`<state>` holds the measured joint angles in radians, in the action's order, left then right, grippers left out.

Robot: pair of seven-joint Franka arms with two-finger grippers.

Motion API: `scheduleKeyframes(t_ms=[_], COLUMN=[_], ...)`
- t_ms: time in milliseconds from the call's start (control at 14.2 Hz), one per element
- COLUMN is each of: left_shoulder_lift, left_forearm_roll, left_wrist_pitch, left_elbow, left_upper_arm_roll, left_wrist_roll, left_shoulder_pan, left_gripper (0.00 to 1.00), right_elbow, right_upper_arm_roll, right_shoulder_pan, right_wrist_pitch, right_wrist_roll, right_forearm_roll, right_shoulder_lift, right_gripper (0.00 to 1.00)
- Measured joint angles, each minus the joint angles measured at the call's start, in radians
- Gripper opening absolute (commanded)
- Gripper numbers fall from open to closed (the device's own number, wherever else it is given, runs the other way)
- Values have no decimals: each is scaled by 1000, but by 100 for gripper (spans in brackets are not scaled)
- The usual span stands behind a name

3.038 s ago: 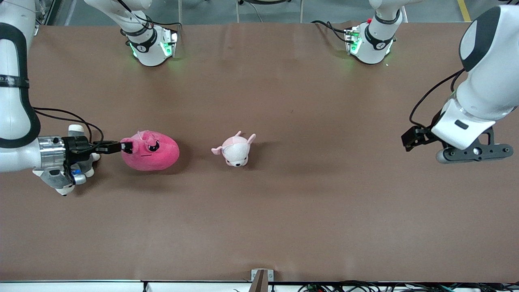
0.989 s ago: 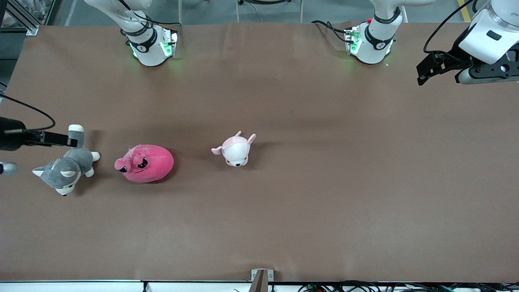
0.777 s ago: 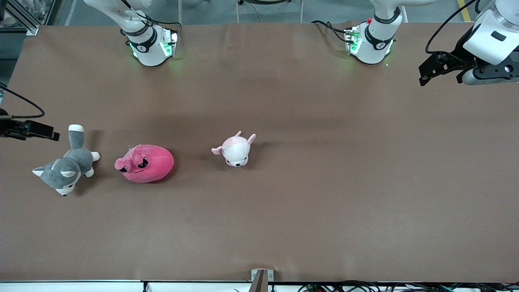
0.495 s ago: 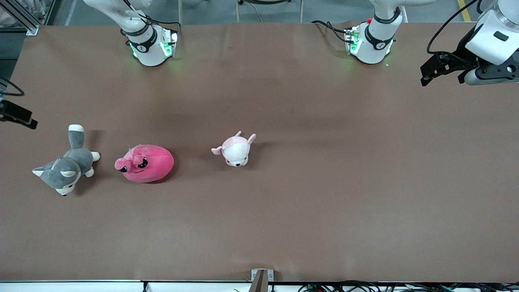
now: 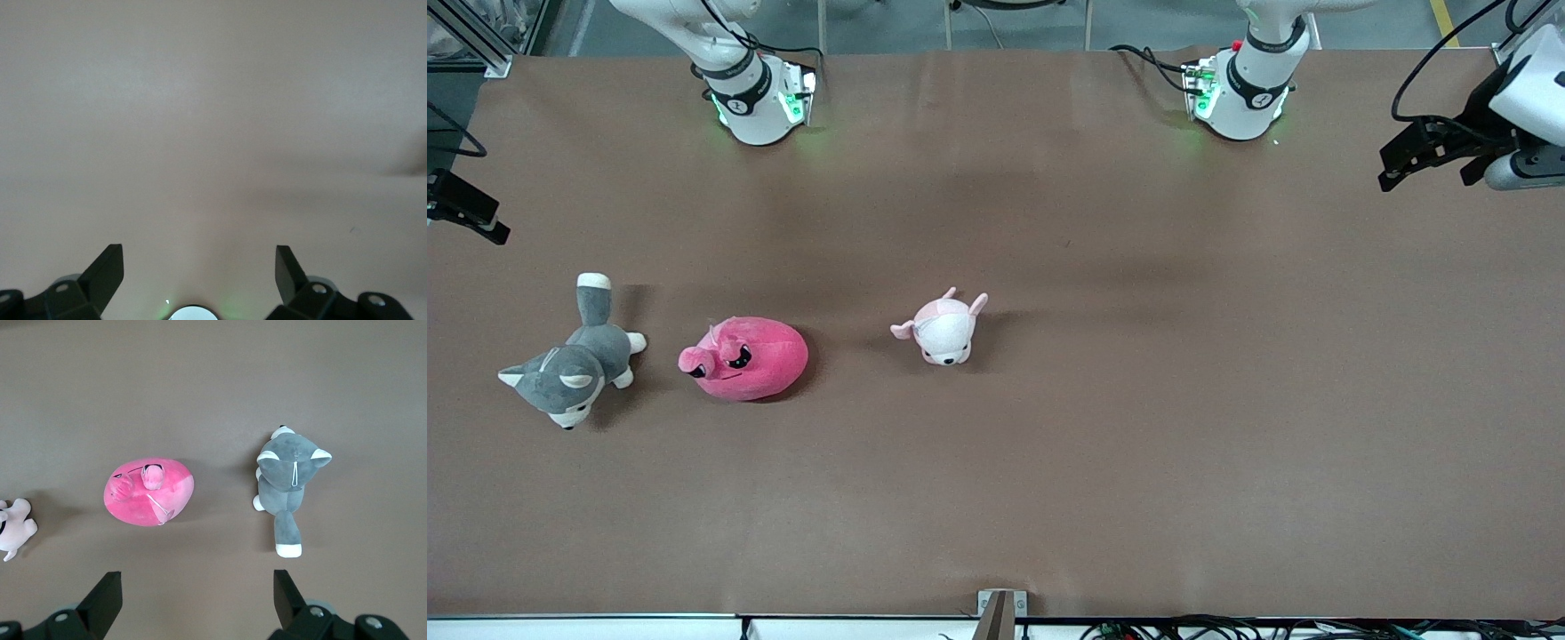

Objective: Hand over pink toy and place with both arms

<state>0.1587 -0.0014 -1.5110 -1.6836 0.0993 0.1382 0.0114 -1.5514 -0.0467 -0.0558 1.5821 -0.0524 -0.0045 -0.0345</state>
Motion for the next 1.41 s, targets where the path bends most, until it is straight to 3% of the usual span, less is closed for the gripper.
scheduleKeyframes(t_ms=[777, 1413], left_shoulder_lift=[0, -4], left_forearm_roll=[0, 0], left_wrist_pitch=[0, 0], left_elbow=[1, 5], left_upper_arm_roll=[7, 9], left_wrist_roll=[4, 24], left_shoulder_pan=[0, -3], left_gripper=[100, 100], right_elbow=[-120, -134], right_upper_arm_roll=[-3, -3], right_shoulder_pan=[-1, -1], right_wrist_pitch=[63, 43], right_wrist_roll=[1, 1], right_forearm_roll=[-1, -2], right_shoulder_lift=[-63, -65], right_gripper=[100, 100])
